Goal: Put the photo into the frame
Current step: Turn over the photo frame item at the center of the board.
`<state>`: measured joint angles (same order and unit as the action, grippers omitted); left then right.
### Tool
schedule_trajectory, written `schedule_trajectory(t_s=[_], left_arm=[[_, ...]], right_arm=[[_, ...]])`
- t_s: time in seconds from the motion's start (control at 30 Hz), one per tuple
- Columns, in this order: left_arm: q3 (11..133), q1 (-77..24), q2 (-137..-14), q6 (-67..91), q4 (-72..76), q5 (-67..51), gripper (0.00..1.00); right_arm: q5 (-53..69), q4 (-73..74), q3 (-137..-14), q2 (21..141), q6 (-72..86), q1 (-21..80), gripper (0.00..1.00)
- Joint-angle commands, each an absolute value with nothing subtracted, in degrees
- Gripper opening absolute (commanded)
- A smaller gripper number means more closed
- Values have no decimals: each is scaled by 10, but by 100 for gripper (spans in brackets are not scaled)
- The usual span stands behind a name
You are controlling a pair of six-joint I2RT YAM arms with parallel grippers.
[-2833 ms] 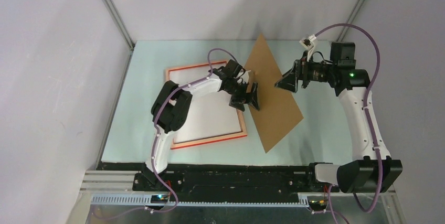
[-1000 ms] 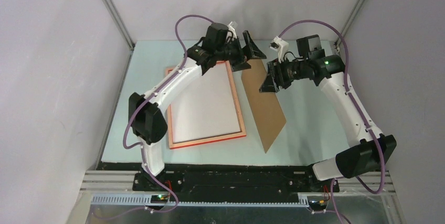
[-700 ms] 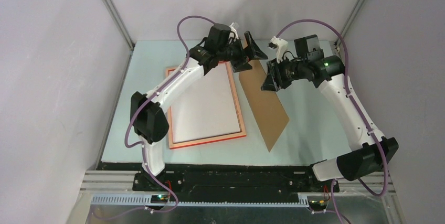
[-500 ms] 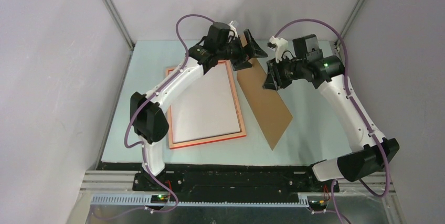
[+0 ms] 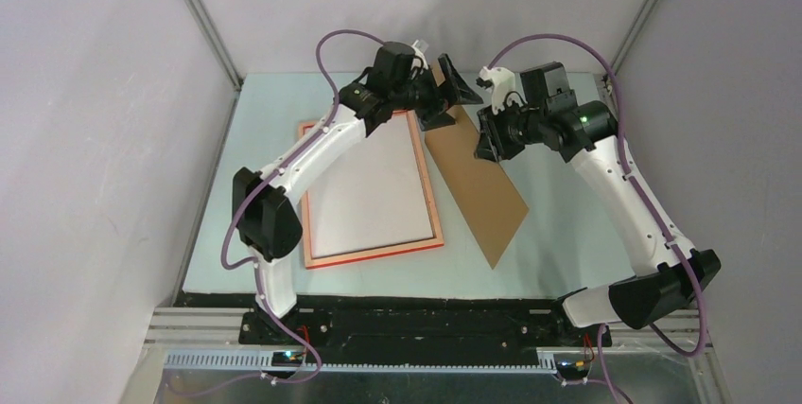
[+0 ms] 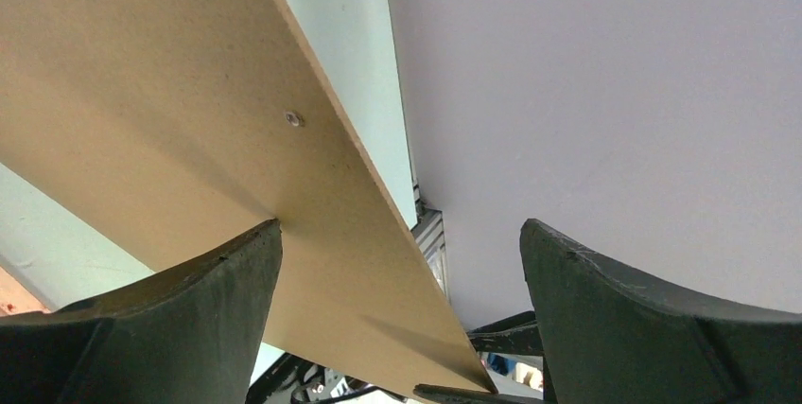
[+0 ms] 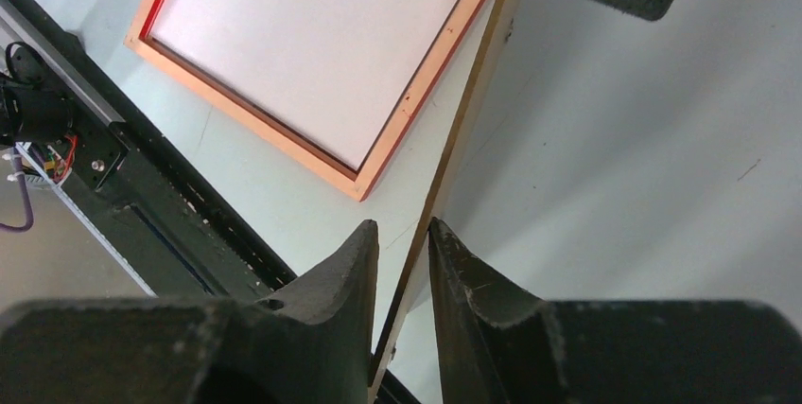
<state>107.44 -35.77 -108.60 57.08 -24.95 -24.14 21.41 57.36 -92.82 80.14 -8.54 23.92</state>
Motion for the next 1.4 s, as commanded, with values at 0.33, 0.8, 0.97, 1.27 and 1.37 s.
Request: schedule_trajectory(t_s=[0.33,0.8,0.97,1.27,1.37], left_arm=[[1017,-367,-1010,596,-240,-247,92],[932,-338,-943,571,-241,-232,82],[896,-330,-921,561,-241,-227,75],[813,-304,-879,530,-241,-219,50],[792,-289,-867,516,-241,-216,47]], right_arm=[[289,566,-952,795,-87,254,44],[423,593,-959,795,-109,260,62],[430,595,-959,791,-110,251,63],[447,578,-932,770,-100,207,63],[452,569,-917,760,-97,192,63]])
